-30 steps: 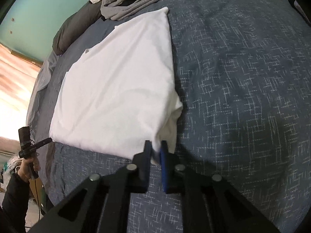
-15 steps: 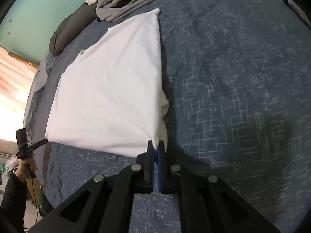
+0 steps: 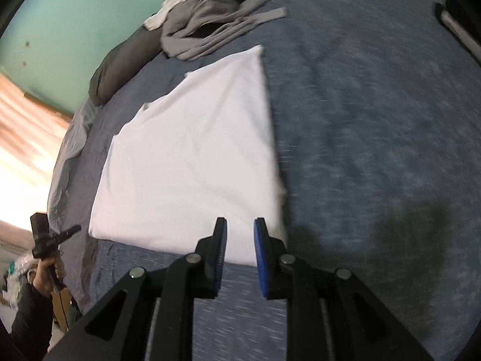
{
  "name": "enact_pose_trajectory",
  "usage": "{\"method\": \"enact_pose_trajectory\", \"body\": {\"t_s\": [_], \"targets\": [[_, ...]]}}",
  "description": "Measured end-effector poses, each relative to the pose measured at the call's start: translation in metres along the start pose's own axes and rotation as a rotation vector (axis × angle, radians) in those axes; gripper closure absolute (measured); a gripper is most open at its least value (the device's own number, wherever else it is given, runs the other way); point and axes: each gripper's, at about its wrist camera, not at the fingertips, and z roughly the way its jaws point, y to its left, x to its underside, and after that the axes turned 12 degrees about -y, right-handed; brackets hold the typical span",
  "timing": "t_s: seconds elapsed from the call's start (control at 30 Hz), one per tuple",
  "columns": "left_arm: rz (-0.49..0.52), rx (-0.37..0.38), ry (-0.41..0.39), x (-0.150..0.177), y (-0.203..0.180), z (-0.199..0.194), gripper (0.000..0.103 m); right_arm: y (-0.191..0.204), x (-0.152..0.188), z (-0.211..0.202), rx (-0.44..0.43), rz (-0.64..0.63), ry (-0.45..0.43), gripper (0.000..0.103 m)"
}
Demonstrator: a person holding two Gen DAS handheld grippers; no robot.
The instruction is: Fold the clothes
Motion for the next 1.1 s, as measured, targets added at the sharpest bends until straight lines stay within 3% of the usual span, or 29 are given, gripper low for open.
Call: {"method": "enact_pose_trajectory", "body": {"t_s": [0.2, 0.37, 0.6, 0.73, 0.9, 1.03, 1.1], "targets": [[-0.044, 0.008, 0.054, 0.001, -0.020, 0.039, 0.084, 0.012, 0.005, 0.038, 0.038, -0.033, 0.106, 0.085], [-0.073, -0.037, 0.100, 0.016, -0.007, 0.048, 0.083, -0.024, 0.015, 0.029, 0.111, 0.020, 0.127, 0.085], [-0.113, -0.039, 0.063, 0.018, 0.001, 0.031, 0.083, -0.026, 0.006, 0.010, 0.104, 0.032, 0.042, 0.085], [-0.113, -0.025, 0.059, 0.017, -0.007, 0.027, 0.068, -0.012, 0.004, 0.020, 0.053, 0.038, 0.043, 0.085], [-0.120, -0.029, 0.094, 0.020, -0.006, 0.030, 0.067, -0.026, 0.013, 0.025, 0.131, 0.070, 0.086, 0.085], [-0.187, -0.026, 0.081, 0.027, 0.009, 0.015, 0.067, -0.046, 0.015, -0.001, 0.190, 0.130, 0.019, 0.085], [-0.213, -0.041, 0.081, 0.034, 0.014, 0.009, 0.056, -0.049, 0.013, -0.016, 0.196, 0.147, -0.034, 0.085]]}}
